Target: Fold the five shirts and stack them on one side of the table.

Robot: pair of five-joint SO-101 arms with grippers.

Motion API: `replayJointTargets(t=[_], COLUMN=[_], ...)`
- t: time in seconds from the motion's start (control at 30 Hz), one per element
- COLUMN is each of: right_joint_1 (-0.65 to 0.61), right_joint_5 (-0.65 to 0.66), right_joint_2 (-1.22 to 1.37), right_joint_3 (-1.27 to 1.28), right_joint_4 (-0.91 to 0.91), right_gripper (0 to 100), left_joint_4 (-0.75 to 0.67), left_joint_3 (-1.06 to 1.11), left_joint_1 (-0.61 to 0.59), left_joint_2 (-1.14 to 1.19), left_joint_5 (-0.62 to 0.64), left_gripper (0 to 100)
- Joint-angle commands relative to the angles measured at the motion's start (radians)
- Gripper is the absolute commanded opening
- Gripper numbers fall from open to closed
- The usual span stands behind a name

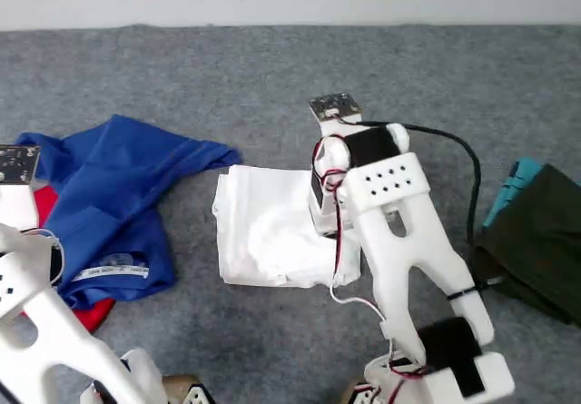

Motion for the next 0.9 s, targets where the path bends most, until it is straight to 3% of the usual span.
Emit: replayJointTargets(t=[0.0, 0.2, 0.73, 0.87], right_joint_1=[-0.012, -0.068, -0.045, -0.045], right_joint_5=[-0.092, -0.245, -0.249, -0.239], right_joint_2=[0.056, 0.194, 0.544, 0.639], right_joint_3=[-0.006, -0.006, -0.005, -0.008], right_joint_4=[-0.067, -0.073, -0.127, -0.130], right_gripper=[33.9, 36.2, 35.9, 24.6], left_joint_4=[-0.014, -0.008, 0.008, 0.008], left_joint_3=[-0.002, -0.001, -0.002, -0.002], left_joint_1=[0.005, 0.000, 0.000, 0.000], left_joint_2=[-0.026, -0.026, -0.026, -0.026], left_joint_5=[0.002, 0.002, 0.005, 0.005], left_gripper=[2, 2, 2, 2])
